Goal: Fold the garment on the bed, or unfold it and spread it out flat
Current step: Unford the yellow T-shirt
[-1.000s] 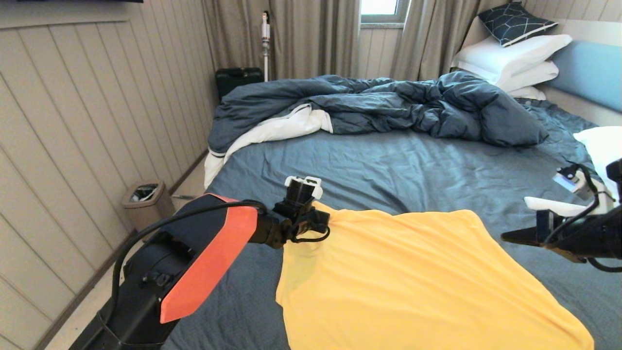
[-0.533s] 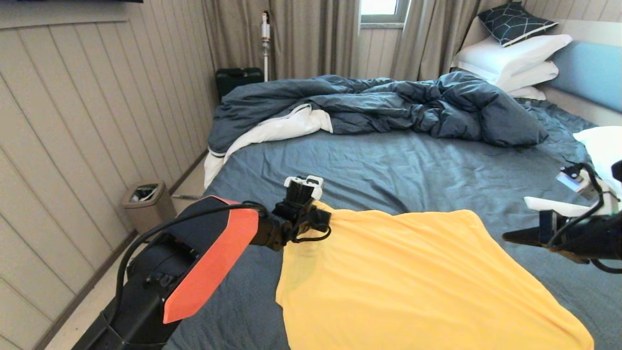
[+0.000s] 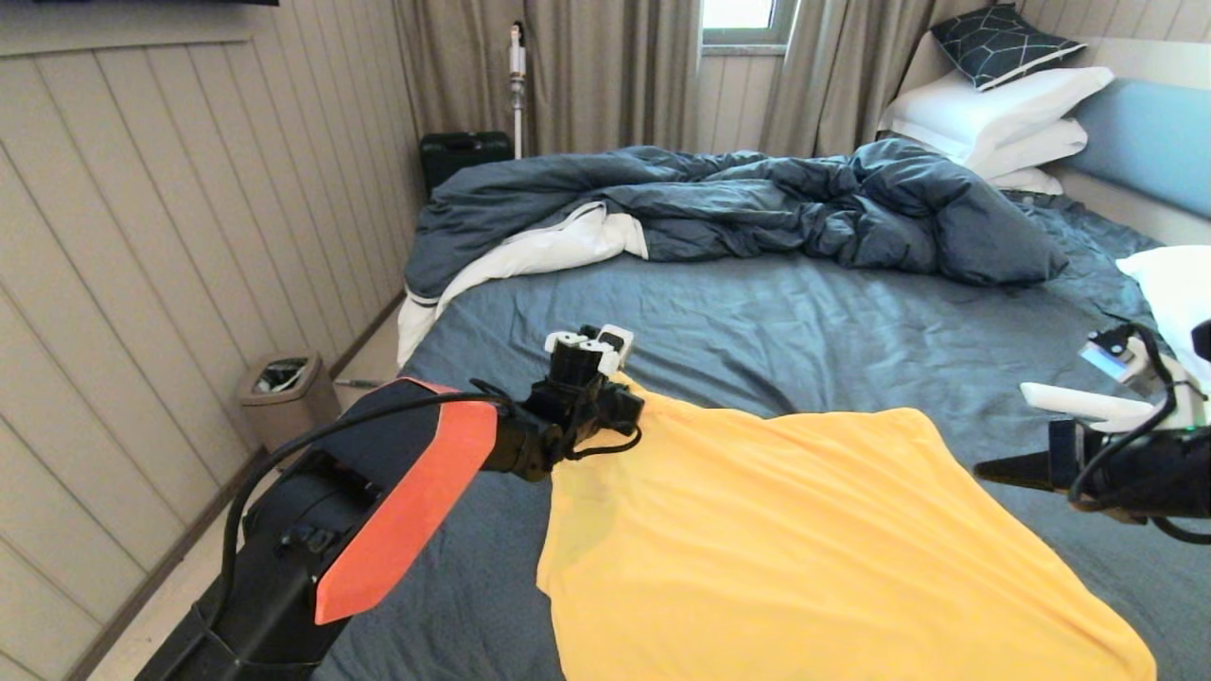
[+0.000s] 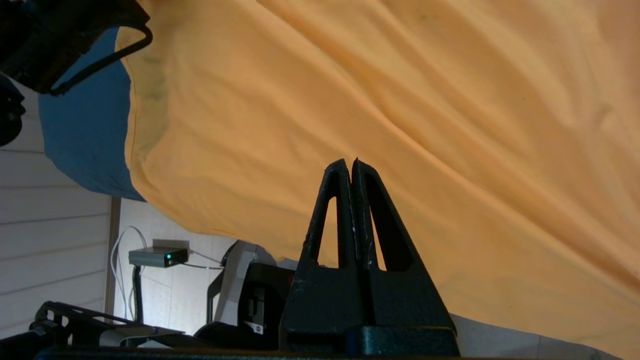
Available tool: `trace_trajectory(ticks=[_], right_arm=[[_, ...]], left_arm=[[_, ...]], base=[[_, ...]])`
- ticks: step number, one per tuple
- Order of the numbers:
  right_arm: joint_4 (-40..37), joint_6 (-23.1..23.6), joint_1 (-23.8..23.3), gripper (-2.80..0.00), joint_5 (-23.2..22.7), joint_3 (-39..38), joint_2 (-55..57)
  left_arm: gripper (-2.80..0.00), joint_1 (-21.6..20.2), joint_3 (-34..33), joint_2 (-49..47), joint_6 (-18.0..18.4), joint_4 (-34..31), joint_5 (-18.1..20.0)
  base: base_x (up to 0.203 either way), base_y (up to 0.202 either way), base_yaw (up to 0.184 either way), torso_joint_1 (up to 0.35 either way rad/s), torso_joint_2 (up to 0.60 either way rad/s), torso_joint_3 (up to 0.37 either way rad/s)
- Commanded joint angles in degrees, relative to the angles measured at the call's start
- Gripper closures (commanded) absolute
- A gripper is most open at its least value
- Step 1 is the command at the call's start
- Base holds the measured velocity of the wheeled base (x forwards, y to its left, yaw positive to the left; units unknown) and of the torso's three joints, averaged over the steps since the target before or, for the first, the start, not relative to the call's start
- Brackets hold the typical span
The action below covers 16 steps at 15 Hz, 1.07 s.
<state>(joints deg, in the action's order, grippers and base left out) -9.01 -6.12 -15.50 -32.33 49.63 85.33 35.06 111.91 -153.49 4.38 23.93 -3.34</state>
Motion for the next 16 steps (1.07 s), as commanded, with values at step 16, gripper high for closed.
trace_trajectory(ticks=[16], right_arm=[[1.9,0.0,3.1,0.00,-0.1,-1.7,-0.2]], left_arm=[[0.00,-4.3,0.1,1.3,13.9,3.1,4.3]], base=[[0.000,0.000,0.000,0.000,0.00,0.000]])
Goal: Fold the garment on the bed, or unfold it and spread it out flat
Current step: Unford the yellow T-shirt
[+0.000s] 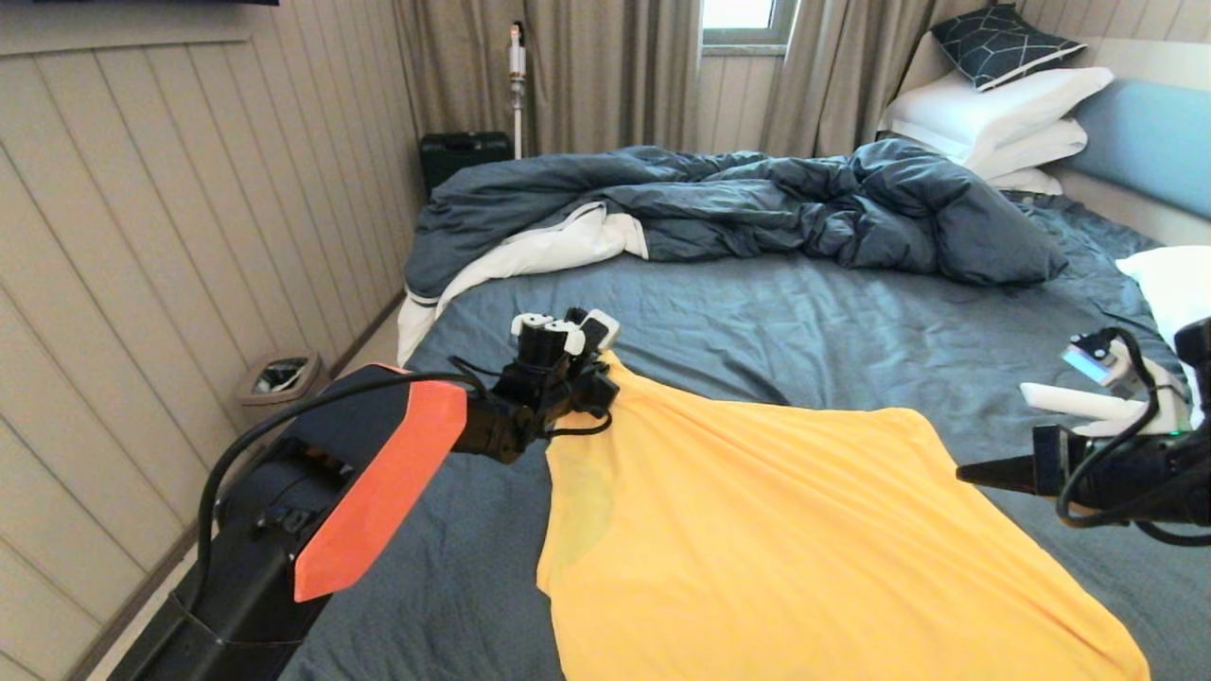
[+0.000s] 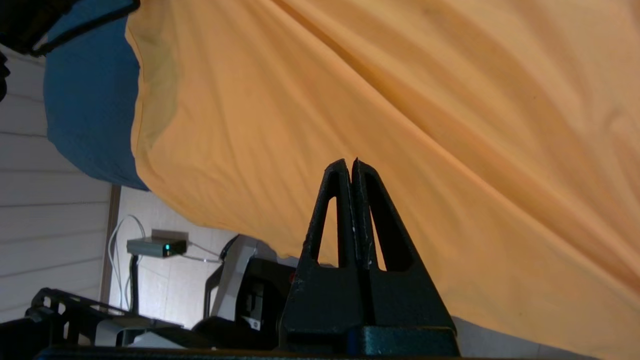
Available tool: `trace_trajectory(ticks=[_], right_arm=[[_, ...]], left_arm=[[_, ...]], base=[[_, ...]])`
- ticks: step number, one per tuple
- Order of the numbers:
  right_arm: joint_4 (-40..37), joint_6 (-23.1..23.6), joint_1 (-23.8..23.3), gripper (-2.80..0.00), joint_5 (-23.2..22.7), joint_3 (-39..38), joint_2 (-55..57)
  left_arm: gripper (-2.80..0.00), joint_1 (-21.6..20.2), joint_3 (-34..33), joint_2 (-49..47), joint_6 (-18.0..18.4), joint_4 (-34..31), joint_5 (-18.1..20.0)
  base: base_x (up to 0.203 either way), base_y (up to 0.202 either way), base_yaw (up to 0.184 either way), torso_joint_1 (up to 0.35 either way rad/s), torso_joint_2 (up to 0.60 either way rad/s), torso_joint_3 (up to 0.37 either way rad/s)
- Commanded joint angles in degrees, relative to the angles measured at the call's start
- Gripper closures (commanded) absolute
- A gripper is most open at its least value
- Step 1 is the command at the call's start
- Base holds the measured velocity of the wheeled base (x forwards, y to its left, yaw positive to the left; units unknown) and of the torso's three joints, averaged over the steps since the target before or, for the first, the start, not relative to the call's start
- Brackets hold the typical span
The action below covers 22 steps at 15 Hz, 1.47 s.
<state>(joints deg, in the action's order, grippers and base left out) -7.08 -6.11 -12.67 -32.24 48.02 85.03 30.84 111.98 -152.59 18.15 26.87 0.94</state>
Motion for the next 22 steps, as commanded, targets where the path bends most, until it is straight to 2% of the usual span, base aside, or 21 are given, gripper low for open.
trace_trajectory(ticks=[1,7,11,22], right_arm=[[0.0,0.0,0.3,0.00,-0.2,-0.1,0.2],[0.3,0.0,0.3,0.00,-0.2,-0.3,1.0],[2.6,0.0,0.3,0.00,-0.1,-1.7,0.9],[2.9,-0.1,0.3,0.00,-0.1,-1.7,1.1]], left_arm=[[0.00,0.0,0.0,0.0,1.5,0.1,0.1],[0.00,0.1,0.0,-0.6,2.4,-1.8,-0.6],[0.00,0.3,0.0,-0.5,2.4,-1.8,-1.5],[0.00,0.6,-0.1,0.4,2.2,-1.7,-2.0]], base=[[0.000,0.000,0.000,0.000,0.00,0.000],[0.000,0.000,0.000,0.000,0.00,0.000],[0.000,0.000,0.000,0.000,0.00,0.000],[0.000,0.000,0.000,0.000,0.00,0.000]])
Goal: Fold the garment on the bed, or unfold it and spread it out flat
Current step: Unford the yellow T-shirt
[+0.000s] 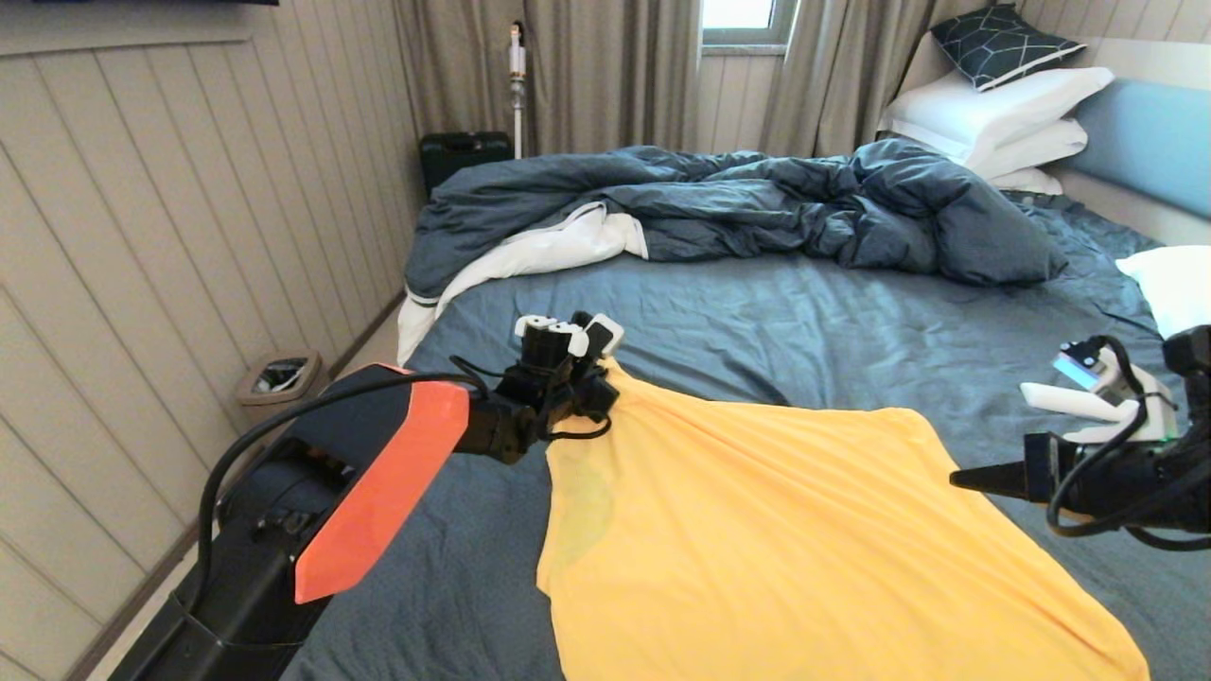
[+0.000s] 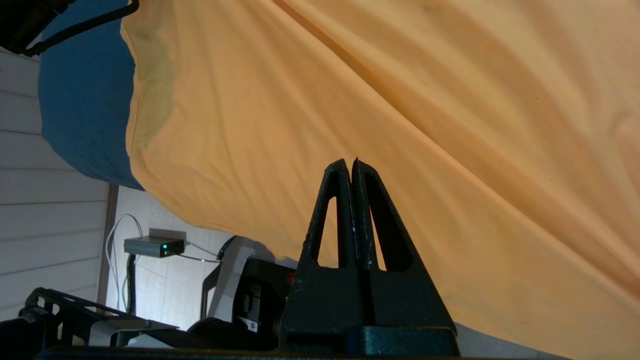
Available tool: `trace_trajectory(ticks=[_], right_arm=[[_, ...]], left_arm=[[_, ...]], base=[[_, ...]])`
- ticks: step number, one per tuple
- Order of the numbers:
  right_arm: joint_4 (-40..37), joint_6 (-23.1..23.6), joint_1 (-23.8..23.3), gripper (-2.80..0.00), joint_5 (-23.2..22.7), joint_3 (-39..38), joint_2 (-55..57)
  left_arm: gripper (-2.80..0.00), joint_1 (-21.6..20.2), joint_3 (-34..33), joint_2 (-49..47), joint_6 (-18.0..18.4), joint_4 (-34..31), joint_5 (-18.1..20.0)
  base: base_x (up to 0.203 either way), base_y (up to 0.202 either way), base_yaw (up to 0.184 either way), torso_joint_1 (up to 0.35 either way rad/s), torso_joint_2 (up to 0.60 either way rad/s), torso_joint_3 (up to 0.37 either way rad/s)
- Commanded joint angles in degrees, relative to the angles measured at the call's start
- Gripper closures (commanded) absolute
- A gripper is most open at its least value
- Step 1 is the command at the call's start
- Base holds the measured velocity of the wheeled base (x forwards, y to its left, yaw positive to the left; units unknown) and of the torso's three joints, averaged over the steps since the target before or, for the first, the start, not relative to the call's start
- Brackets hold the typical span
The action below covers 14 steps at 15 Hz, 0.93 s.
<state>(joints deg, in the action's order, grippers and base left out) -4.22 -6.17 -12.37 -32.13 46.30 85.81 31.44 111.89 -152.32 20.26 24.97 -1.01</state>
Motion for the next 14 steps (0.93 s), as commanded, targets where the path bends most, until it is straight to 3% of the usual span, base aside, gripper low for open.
trace_trajectory(ticks=[1,7,8,13,14], right_arm=[[0.0,-0.1,0.0,0.00,-0.3,0.0,0.3],[0.3,0.0,0.0,0.00,-0.2,-0.1,0.9],[0.3,0.0,0.0,0.00,-0.3,-0.1,0.8],[0.3,0.0,0.0,0.00,-0.2,-0.3,0.3],[0.3,0.0,0.0,0.00,-0.2,-0.2,0.3]], left_arm=[[0.00,0.0,0.0,0.1,0.1,0.1,0.0],[0.00,0.2,0.1,0.6,0.1,-4.2,-0.9],[-2.80,0.1,0.1,0.7,0.1,-4.2,-0.7],[-2.80,0.2,0.0,1.7,-0.1,-1.9,-1.4],[-2.80,0.1,0.0,2.8,-0.4,-0.9,-3.0]], base=[[0.000,0.000,0.000,0.000,0.00,0.000],[0.000,0.000,0.000,0.000,0.00,0.000],[0.000,0.000,0.000,0.000,0.00,0.000],[0.000,0.000,0.000,0.000,0.00,0.000],[0.000,0.000,0.000,0.000,0.00,0.000]])
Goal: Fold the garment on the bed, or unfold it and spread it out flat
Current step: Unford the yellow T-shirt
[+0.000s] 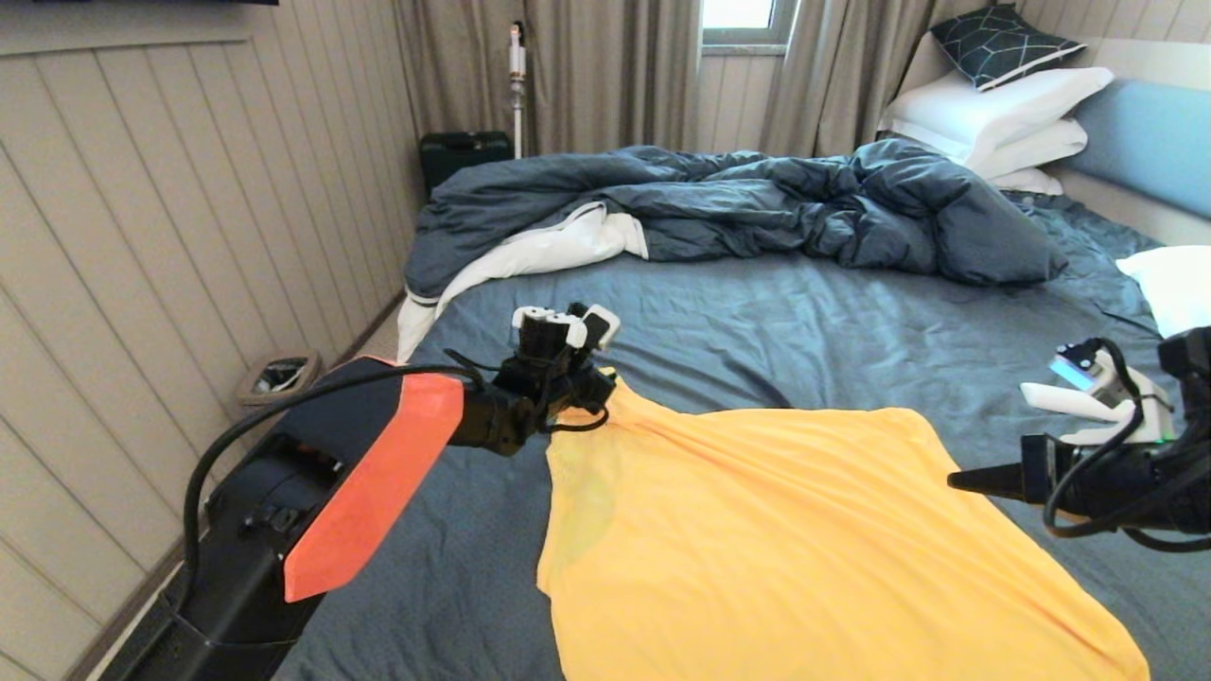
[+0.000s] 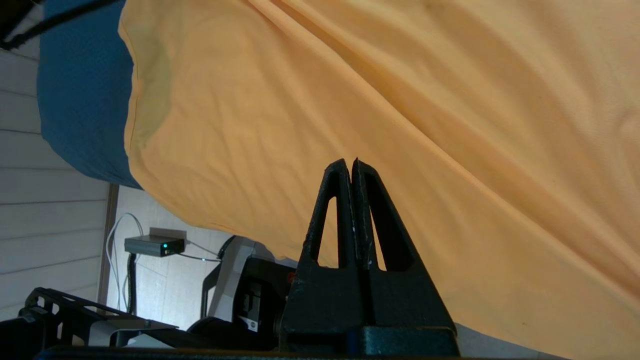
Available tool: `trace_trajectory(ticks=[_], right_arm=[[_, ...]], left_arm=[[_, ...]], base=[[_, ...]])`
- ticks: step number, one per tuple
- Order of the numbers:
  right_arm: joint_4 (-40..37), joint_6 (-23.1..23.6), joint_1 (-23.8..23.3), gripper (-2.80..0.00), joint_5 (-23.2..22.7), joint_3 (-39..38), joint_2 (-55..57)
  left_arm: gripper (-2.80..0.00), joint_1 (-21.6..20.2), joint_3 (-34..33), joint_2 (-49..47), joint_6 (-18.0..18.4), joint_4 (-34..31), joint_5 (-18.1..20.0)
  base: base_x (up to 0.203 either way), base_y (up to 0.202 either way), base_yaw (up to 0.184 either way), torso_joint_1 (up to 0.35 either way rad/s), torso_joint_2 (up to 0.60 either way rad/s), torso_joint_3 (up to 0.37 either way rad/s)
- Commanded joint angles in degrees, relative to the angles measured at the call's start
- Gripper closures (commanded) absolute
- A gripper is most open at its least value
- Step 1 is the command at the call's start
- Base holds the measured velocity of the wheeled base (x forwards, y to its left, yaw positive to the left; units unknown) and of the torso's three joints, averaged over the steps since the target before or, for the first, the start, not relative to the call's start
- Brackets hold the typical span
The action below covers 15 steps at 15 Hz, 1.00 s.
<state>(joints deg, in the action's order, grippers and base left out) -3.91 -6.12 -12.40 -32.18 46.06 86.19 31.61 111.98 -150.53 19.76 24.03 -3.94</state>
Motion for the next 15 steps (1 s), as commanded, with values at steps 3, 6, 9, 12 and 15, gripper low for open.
trace_trajectory(ticks=[3,6,9,12,15], right_arm=[[0.0,-0.4,0.0,0.00,-0.2,0.2,0.0],[-0.1,-0.9,0.1,0.00,-0.2,2.1,1.0],[-0.1,-2.9,3.1,0.00,-0.2,5.6,3.9],[-0.9,-4.7,7.3,0.00,0.5,12.2,8.5],[-3.7,-7.7,12.7,0.00,4.1,24.8,16.6]], left_arm=[[-2.80,-1.1,-0.2,5.8,-3.2,1.1,-5.1],[-2.80,-4.7,-3.8,10.7,-10.0,-1.2,-10.6],[-2.80,-7.6,-17.8,19.2,-13.3,-2.6,-10.0],[0.00,-10.0,-35.9,31.4,-16.8,-3.0,-7.1],[0.00,-11.8,-54.9,44.4,-20.2,-3.5,-4.7]], base=[[0.000,0.000,0.000,0.000,0.00,0.000],[0.000,0.000,0.000,0.000,0.00,0.000],[0.000,0.000,0.000,0.000,0.00,0.000],[0.000,0.000,0.000,0.000,0.00,0.000],[0.000,0.000,0.000,0.000,0.00,0.000]])
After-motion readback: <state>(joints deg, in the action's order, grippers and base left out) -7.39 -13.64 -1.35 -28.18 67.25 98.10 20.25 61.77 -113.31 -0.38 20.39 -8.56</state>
